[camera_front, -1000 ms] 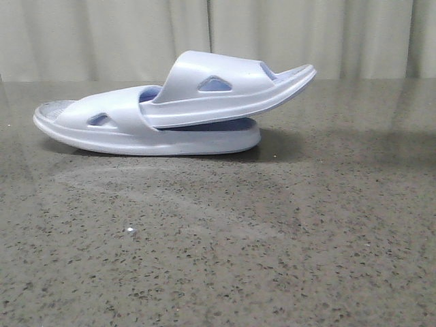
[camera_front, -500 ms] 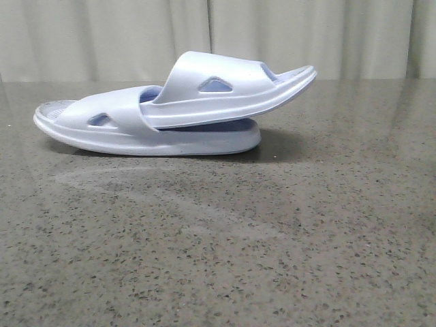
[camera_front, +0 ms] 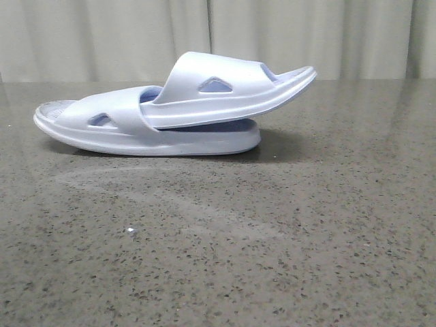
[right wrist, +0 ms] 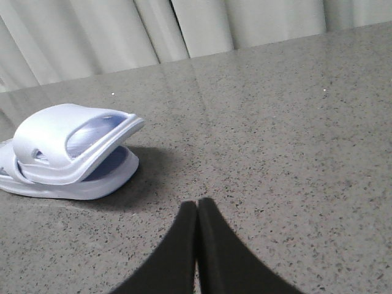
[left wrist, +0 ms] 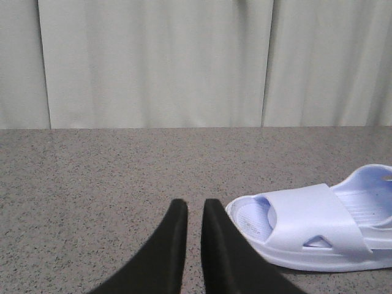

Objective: Insert blue slippers together front up

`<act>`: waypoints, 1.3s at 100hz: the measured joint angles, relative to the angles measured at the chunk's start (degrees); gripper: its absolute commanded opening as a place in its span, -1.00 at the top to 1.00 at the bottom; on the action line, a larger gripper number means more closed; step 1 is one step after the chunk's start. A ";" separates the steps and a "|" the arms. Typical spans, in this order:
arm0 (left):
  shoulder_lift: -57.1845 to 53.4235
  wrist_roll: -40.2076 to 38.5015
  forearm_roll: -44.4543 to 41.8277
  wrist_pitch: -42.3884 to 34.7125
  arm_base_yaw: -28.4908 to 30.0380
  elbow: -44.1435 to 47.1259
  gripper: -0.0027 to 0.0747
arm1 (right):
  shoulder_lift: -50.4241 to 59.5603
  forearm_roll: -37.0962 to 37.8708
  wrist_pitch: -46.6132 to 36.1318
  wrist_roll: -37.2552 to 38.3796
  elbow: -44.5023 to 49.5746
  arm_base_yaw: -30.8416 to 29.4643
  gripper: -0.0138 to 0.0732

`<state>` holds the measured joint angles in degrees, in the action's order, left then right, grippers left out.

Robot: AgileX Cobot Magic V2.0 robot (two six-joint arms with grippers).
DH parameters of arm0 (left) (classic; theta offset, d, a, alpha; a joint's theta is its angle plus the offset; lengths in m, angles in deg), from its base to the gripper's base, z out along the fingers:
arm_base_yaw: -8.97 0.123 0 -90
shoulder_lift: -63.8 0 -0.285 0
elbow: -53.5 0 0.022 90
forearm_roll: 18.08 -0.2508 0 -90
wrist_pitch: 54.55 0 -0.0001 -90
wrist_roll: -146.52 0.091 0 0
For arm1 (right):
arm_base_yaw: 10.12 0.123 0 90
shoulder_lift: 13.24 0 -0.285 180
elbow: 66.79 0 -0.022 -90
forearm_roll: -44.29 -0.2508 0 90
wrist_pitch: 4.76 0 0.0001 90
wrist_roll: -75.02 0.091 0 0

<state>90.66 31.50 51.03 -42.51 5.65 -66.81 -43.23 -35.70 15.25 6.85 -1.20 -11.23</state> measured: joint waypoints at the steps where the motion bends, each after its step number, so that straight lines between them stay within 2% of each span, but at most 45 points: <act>1: 0.00 0.00 0.12 0.00 0.00 0.00 0.89 | 0.00 -0.15 0.00 0.00 0.00 0.00 0.86; 23: -0.12 0.13 1.30 0.13 0.00 0.13 0.89 | 0.00 -2.38 1.51 0.00 0.09 0.00 0.86; 130: -0.12 0.13 1.30 0.23 0.00 0.13 0.89 | 0.00 -2.47 2.87 -0.12 0.09 0.00 0.86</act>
<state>90.55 31.63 52.34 -42.28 5.65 -66.69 -43.23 -38.17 18.12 6.73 -1.10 -11.23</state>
